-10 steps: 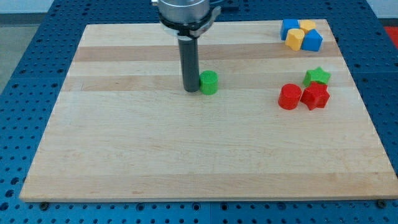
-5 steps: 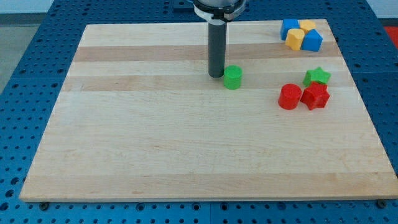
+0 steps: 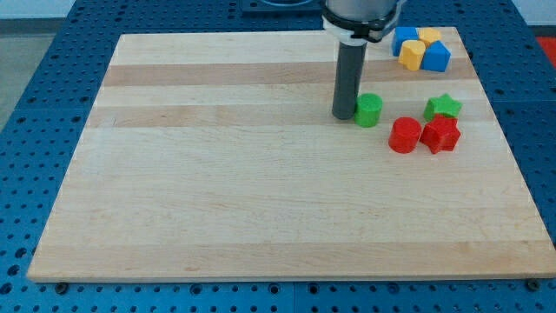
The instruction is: Move the green circle to the green star
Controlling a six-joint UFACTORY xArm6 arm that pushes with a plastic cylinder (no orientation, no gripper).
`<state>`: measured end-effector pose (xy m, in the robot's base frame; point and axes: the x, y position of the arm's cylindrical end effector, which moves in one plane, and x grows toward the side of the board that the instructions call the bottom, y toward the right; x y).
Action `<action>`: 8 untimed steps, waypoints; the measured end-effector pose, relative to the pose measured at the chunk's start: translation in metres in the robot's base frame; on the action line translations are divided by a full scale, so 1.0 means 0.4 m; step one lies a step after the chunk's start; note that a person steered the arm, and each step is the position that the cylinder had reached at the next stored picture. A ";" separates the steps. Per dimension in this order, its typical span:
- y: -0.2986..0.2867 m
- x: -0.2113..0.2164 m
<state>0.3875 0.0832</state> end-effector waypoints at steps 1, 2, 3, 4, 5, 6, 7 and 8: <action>0.026 0.000; 0.055 0.000; 0.080 0.000; 0.087 0.000; 0.087 0.000; 0.097 0.000; 0.123 0.000; 0.148 0.000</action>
